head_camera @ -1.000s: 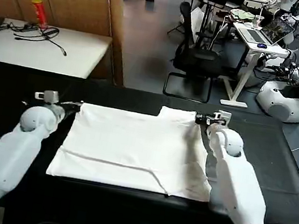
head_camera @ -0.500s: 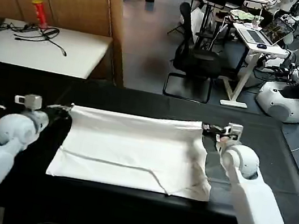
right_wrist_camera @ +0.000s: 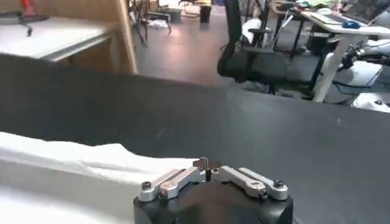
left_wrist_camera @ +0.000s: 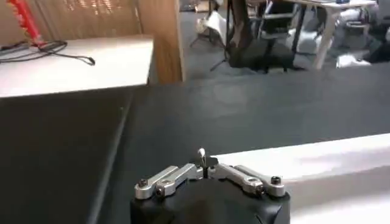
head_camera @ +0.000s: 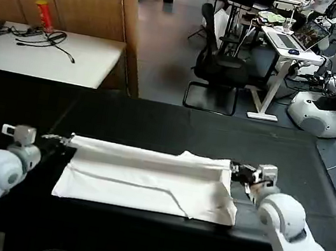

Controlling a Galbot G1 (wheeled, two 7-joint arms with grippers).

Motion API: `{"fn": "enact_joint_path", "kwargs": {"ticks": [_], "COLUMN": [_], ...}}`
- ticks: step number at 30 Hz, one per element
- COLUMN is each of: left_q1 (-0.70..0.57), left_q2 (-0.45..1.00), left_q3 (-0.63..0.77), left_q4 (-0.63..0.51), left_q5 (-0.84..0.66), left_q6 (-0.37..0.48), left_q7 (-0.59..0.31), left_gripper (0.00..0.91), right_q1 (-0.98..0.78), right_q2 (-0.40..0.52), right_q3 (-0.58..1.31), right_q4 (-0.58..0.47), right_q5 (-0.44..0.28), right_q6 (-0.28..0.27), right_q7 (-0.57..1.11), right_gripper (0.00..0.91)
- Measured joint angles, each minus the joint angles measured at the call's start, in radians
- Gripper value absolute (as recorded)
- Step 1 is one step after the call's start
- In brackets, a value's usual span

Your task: Fold and organize the clothes.

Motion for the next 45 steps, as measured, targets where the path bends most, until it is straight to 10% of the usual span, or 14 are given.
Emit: {"fn": "enact_joint_path", "kwargs": {"ticks": [18, 20, 21, 22, 35, 45], "left_q1": [0.245, 0.255, 0.259, 0.263, 0.281, 0.081], "left_q2": [-0.056, -0.065, -0.068, -0.072, -0.125, -0.202], "left_q3": [-0.097, -0.097, -0.097, -0.097, -0.158, -0.092], "left_q4": [-0.114, -0.114, -0.113, -0.114, -0.197, -0.043], "left_q5": [0.080, 0.090, 0.091, 0.091, 0.083, 0.030], "left_q6": [0.016, 0.016, 0.018, 0.024, 0.016, -0.047], "left_q7": [-0.001, 0.000, 0.000, -0.004, -0.021, -0.033], "left_gripper": [0.059, 0.878, 0.878, 0.878, 0.878, 0.878], "right_q1": [-0.154, -0.162, -0.165, -0.169, -0.133, 0.046], "right_q2": [0.020, 0.022, 0.020, 0.019, 0.050, 0.187], "right_q3": [0.013, 0.018, 0.021, 0.025, 0.071, 0.012], "right_q4": [0.031, 0.034, 0.037, 0.043, 0.095, -0.122], "right_q5": [-0.027, -0.028, -0.028, -0.027, -0.026, -0.056], "right_q6": [0.000, 0.000, 0.000, 0.000, 0.000, 0.114], "right_q7": [-0.009, -0.024, -0.029, -0.032, -0.007, 0.044], "right_gripper": [0.000, 0.000, 0.000, 0.878, 0.878, 0.878]}}
